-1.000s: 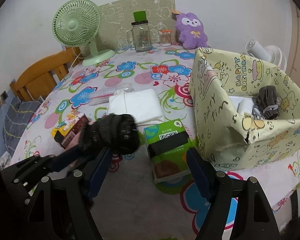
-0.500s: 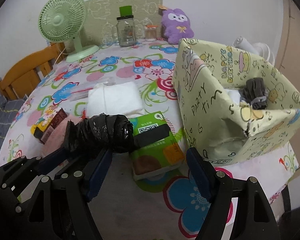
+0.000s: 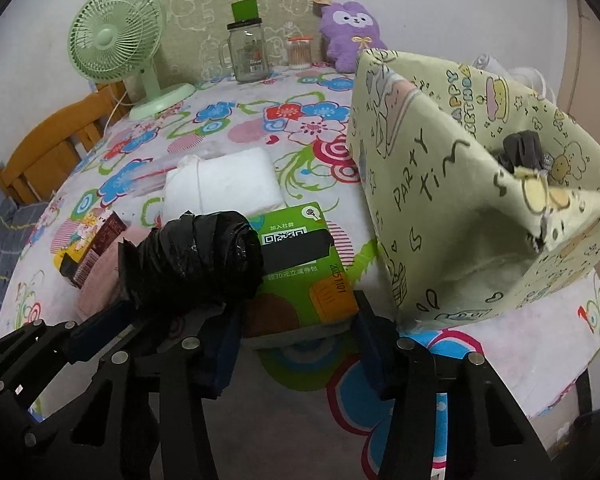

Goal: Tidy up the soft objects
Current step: 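Grasp green tissue pack with right gripper while left gripper holds black bundle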

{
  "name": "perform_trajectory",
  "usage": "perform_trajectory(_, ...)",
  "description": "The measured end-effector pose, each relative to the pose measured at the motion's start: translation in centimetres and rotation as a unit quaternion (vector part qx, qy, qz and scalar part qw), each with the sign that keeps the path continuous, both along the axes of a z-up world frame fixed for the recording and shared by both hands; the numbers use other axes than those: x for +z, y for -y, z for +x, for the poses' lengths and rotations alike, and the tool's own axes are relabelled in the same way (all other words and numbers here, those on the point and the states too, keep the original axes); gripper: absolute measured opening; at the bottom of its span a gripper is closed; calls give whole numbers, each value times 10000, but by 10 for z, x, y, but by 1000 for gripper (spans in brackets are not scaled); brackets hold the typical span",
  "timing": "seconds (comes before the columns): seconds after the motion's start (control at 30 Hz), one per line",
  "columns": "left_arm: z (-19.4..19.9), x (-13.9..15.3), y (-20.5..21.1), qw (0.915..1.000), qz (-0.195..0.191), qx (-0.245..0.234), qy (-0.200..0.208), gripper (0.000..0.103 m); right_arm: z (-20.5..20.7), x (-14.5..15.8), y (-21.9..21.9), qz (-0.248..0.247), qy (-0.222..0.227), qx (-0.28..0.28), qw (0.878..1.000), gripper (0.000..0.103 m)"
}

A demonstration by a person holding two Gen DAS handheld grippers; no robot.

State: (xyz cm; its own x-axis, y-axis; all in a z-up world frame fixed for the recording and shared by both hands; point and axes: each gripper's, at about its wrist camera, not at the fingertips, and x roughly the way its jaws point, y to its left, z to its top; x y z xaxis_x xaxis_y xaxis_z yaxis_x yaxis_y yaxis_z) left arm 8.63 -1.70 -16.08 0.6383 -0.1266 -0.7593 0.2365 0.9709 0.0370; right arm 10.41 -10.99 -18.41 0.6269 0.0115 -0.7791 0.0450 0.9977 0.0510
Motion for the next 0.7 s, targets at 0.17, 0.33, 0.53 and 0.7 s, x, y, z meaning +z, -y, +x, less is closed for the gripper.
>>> perform_trajectory(0.17,-3,10,-2,9999,-71,44,90,18,-3,9,-2,25,121,34,9999,53)
perform_trajectory(0.33,-7,23,-6,9996,-134,100,208,18,-7,25,-5,23,274,85,9996,53)
perform_trajectory(0.53,-10,47,-9,9987,-236,160,432,18,-12,50,-8,-12,497,125,9987,53)
perform_trajectory(0.7,-12,64,-10,9975,-324,204,593,18,-13,70,-9,-82,679,176,9975,53)
